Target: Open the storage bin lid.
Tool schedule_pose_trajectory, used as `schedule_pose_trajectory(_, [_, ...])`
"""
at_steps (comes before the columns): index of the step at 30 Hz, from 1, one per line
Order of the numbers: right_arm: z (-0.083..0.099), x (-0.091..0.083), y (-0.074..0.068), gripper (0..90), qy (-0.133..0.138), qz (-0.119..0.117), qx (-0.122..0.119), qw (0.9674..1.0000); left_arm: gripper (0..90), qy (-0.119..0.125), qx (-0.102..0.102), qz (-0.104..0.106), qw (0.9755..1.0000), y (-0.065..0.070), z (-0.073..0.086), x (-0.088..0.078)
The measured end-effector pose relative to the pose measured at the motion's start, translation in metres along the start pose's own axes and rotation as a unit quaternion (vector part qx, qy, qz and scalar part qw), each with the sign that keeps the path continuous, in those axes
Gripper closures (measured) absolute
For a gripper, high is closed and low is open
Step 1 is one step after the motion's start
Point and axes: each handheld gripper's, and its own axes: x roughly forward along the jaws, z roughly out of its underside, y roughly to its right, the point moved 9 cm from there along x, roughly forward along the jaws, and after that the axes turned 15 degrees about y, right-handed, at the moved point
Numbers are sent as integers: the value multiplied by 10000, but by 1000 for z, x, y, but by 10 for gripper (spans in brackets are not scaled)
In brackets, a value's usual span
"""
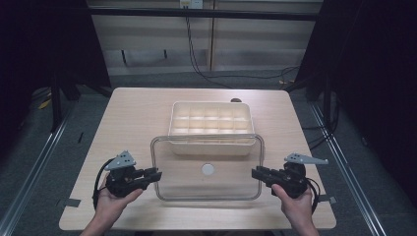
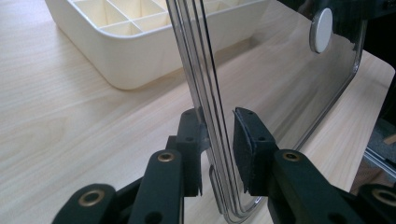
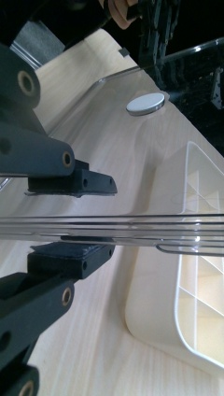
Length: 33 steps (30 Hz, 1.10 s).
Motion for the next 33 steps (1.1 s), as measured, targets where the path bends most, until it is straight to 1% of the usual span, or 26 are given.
schedule_pose_trajectory(3, [7,0,-3,693,-65,-19,4,10000,730,-55,-28,-56,10000,-1,5,-2])
schedule_pose_trajectory(5, [11,0,-4,693,-103,-13,13,9999,730,-70,-45,-27,10000,0,8,-4])
schedule_pose_trajectory(7, [15,0,-4,690,-154,-15,-22,9999,730,-85,-5,-6,10000,3,9,-5])
schedule_pose_trajectory(9, [16,-1,-3,689,-161,-6,15,9999,732,-77,-39,40,10000,5,12,-6])
schedule_pose_trajectory(10, [17,-1,-2,690,-159,-29,43,9999,731,-98,-36,91,9999,6,15,-6])
schedule_pose_trajectory(11, [18,-2,-1,690,-156,-16,62,9999,731,-115,-7,89,9999,6,17,-6])
schedule_pose_trajectory(13, [21,-2,-1,690,-189,-19,62,9998,733,-178,-70,100,9998,6,22,-4])
schedule_pose_trajectory(15, [22,-2,0,691,-192,-12,72,9998,732,-253,-80,93,9996,6,27,-3])
schedule_pose_trajectory(16, [24,-2,0,692,-209,-12,67,9998,729,-256,-114,114,9995,7,28,-2])
schedule_pose_trajectory(19, [28,-2,3,692,-253,-9,101,9996,725,-271,-118,164,9994,8,30,-3])
schedule_pose_trajectory(22, [31,0,6,689,-325,49,154,9993,715,-290,-134,200,9993,9,32,-1])
schedule_pose_trajectory(24, [34,2,8,688,-369,57,154,9992,706,-314,-139,201,9992,8,33,0])
schedule_pose_trajectory(29, [42,5,11,675,-499,123,114,9986,681,-337,-71,163,9993,5,34,3])
schedule_pose_trajectory(33, [47,7,12,666,-592,114,127,9981,664,-382,-121,175,9990,2,37,6])
